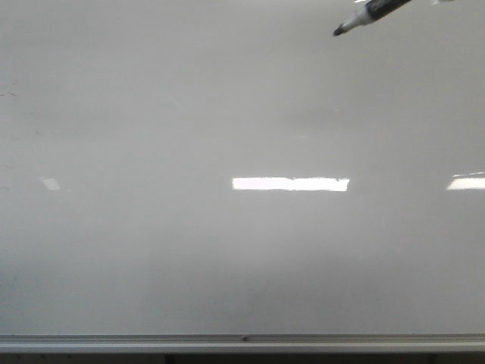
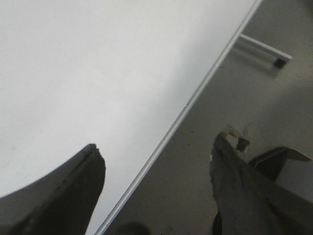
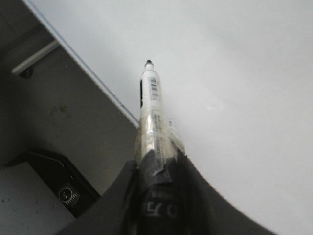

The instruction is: Write number 2 on whiteboard

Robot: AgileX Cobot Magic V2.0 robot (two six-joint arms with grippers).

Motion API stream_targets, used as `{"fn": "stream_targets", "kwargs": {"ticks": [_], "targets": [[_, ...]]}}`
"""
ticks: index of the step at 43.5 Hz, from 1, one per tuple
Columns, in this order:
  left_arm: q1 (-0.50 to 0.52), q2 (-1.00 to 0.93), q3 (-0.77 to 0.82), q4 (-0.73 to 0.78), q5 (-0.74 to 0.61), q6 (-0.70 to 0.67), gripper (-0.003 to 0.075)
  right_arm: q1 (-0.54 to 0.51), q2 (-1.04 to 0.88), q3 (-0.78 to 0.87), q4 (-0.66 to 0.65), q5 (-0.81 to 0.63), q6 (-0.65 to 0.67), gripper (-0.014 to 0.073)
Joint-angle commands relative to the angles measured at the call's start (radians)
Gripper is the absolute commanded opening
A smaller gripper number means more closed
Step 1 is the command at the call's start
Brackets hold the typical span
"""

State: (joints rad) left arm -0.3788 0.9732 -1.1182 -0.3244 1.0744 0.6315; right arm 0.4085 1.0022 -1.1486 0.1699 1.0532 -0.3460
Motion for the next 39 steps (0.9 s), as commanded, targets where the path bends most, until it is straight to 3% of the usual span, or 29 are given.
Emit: {"fn": "stream_targets", "kwargs": {"ticks": [1, 10, 22, 30, 39], "targets": [[0.080, -0.080, 0.024, -0.054, -0.101, -0.025, 0.0441, -0.055, -0.051, -0.005, 0.004, -0.044, 0.050, 0.0035], [0.153, -0.145, 0.077, -0.065, -0.162, -0.025, 0.0440, -0.150, -0.123, 0.222, 0.009, -0.254, 0.092, -0.0071], [0.153, -0.141, 0.077, -0.072, -0.162, -0.025, 0.0440, -0.184, -0.124, 0.438, 0.067, -0.727, 0.092, -0.0067], [0.153, -0.141, 0.077, -0.072, -0.166, -0.025, 0.0440, -0.183, -0.079, 0.452, 0.070, -0.926, 0.092, -0.0067], [0.153, -0.141, 0.077, -0.072, -0.168, -0.025, 0.0440, -0.183, 0.014, 0.424, 0.067, -1.009, 0.090, -0.0067]]}}
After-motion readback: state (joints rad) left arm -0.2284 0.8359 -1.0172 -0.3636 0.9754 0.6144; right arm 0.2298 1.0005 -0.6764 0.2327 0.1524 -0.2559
